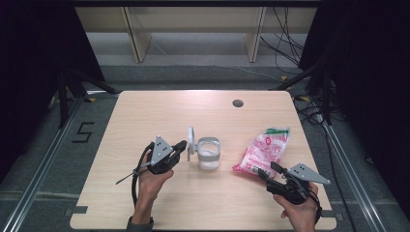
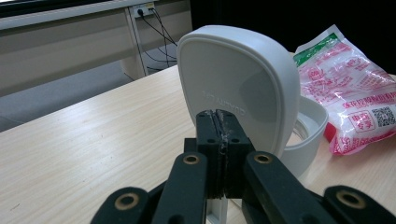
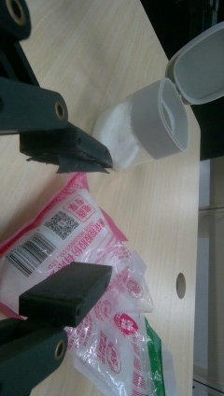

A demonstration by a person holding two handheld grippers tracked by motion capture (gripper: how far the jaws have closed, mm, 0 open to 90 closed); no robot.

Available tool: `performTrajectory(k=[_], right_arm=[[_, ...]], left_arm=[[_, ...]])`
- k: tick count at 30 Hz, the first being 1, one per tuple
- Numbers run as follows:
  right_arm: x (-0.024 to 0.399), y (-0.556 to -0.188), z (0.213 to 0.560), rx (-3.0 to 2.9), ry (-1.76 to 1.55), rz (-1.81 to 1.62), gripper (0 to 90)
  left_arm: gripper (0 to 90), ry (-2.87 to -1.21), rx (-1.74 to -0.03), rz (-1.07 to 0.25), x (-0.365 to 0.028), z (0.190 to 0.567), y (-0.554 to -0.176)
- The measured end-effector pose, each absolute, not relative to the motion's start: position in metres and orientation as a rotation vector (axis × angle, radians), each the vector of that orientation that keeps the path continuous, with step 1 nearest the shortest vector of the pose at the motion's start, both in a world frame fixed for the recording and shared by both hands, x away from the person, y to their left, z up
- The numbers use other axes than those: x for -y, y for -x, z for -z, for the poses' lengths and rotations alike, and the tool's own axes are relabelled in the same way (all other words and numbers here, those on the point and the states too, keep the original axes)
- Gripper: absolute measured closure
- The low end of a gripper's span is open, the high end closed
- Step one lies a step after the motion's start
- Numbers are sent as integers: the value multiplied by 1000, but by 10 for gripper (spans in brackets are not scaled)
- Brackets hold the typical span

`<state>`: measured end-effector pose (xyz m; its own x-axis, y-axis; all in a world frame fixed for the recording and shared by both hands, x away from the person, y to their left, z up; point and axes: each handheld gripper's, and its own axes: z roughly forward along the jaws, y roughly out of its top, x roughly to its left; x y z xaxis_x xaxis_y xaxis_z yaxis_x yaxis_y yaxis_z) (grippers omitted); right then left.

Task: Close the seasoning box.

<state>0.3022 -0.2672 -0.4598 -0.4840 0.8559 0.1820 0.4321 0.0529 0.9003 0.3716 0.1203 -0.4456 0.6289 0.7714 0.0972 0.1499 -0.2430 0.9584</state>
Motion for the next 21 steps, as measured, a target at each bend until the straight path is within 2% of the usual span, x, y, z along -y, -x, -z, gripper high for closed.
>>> performTrajectory(k=[21], right_arm=[[259,-295,461,-1962,-1265,-1449,418]], left_arm=[[889,-1753,-734,-727,-114,442,-371]])
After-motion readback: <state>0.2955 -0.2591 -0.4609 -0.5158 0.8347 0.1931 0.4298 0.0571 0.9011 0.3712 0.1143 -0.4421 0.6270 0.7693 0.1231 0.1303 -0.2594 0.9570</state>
